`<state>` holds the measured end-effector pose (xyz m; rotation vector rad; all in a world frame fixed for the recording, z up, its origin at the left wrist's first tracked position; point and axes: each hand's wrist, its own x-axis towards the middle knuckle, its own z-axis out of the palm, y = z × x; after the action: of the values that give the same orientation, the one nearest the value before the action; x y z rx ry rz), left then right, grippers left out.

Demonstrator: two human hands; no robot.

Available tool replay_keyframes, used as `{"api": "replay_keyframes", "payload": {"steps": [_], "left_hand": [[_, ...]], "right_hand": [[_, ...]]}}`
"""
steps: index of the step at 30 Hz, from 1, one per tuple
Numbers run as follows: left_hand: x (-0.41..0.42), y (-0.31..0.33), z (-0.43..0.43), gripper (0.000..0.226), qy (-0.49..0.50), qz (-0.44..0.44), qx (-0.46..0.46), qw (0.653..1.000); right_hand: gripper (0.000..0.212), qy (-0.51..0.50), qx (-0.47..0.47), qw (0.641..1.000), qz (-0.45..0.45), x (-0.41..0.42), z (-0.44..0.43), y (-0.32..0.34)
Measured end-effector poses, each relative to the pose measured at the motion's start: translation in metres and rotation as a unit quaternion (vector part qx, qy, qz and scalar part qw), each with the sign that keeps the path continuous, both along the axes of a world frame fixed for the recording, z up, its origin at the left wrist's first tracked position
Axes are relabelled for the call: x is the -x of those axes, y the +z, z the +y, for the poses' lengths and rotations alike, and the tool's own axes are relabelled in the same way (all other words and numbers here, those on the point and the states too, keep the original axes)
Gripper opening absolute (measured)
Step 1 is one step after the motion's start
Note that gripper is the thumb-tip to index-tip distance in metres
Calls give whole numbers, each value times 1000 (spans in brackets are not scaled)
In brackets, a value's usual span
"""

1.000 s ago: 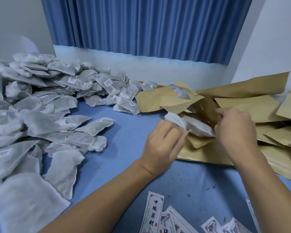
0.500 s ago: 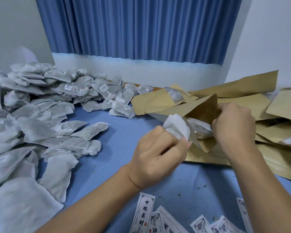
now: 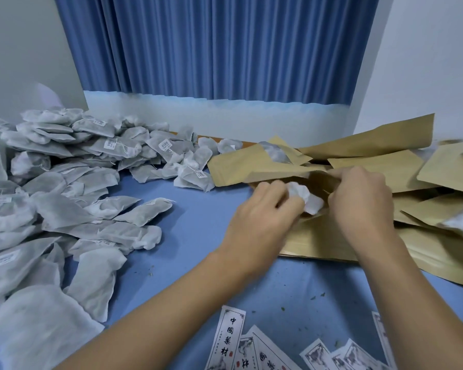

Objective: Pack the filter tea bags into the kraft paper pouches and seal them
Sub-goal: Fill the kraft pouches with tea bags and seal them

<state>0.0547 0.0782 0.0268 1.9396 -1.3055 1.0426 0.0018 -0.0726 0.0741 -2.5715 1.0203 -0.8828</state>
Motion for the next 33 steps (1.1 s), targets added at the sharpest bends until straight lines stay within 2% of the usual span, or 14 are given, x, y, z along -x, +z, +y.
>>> {"api": "replay_keyframes", "payload": {"steps": [5,9,11,14,16,17,19,21,22,24,26,27,31,33], "left_hand": [[-48,8,-56,20,74,256,-243,933],[-86,14,-82,34,103,340,-281,891],[-88,19,-88,28,57,342,-283,894],[-72,12,-78,21,15,252,-300,920],[-60,1,-54,16,-41,170,-193,966],[-59,-3,-38,17,-74,133,-79,985],[-75,-7,-10,14,-125,145,177,965],[-114,-8,8,13,-46,188,280,940],[-138,-9,11,15,35,213,244,945],[-186,-20,16,42,188,266,21,945],[-217,-42,23,68,247,349,-177,887],[-226,-54,27,69,251,382,-216,863],[-237,-74,38,21,286,358,-131,879],[-235,-72,39,21,327,297,-169,881]], "right_hand": [[35,68,15,997,25,-3,14,0],[25,82,46,995,32,-7,21,-7],[25,63,47,997,24,-7,18,-8],[28,21,51,998,18,-6,6,-9],[29,7,51,999,6,-6,-1,-9],[29,8,51,999,3,-7,-3,-9],[28,10,50,999,4,-9,-5,-10],[29,9,49,999,10,-13,-2,-12],[30,10,50,999,13,-16,0,-13],[29,14,56,998,22,-20,3,-15],[27,14,65,997,26,-23,6,-17],[27,14,68,997,27,-23,6,-19],[30,21,72,997,35,-21,2,-21],[32,23,67,997,43,-20,2,-21]]}}
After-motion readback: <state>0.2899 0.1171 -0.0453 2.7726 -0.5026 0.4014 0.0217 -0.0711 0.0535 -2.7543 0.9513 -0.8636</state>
